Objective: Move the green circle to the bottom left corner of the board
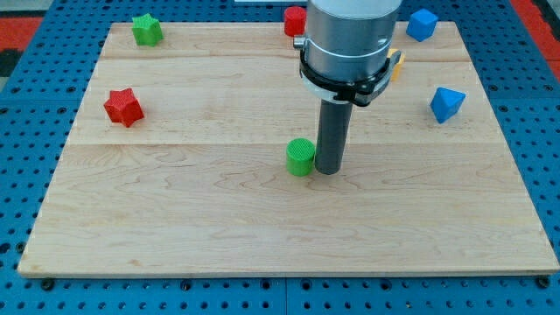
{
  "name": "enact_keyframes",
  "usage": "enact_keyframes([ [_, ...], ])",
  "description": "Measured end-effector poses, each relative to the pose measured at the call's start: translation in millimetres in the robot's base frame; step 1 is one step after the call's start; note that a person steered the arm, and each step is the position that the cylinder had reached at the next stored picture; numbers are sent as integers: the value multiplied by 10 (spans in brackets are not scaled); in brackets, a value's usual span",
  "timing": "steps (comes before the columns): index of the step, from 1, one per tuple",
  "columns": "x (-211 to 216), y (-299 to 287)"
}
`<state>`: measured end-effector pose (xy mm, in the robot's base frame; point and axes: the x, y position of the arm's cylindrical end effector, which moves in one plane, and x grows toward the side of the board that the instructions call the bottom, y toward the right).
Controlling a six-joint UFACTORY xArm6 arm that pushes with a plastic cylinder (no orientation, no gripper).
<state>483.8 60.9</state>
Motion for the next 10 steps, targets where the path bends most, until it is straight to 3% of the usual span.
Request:
enact_keyframes([
  [1, -92, 337],
  [2, -218, -37],
  [3, -241, -940],
  [4, 23, -1732],
  [7, 54, -1609],
  [9, 292, -2721],
  [10, 290, -2527],
])
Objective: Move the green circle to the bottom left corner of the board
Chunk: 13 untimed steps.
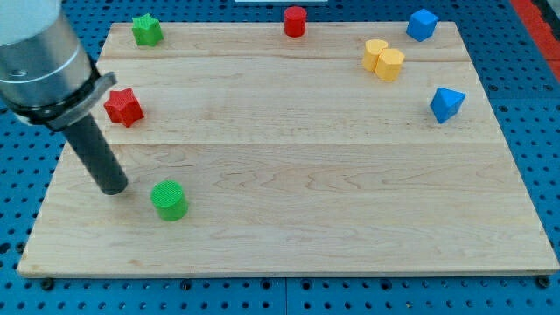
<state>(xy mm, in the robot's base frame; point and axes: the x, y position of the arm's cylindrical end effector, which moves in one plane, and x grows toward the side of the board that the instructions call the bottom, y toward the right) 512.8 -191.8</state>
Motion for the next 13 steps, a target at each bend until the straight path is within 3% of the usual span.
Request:
enact_keyframes([
  [2, -105, 779],
  [3, 131, 829],
  [5, 278, 311],
  [7, 365, 1027],
  [9, 419, 111],
  [13, 419, 59],
])
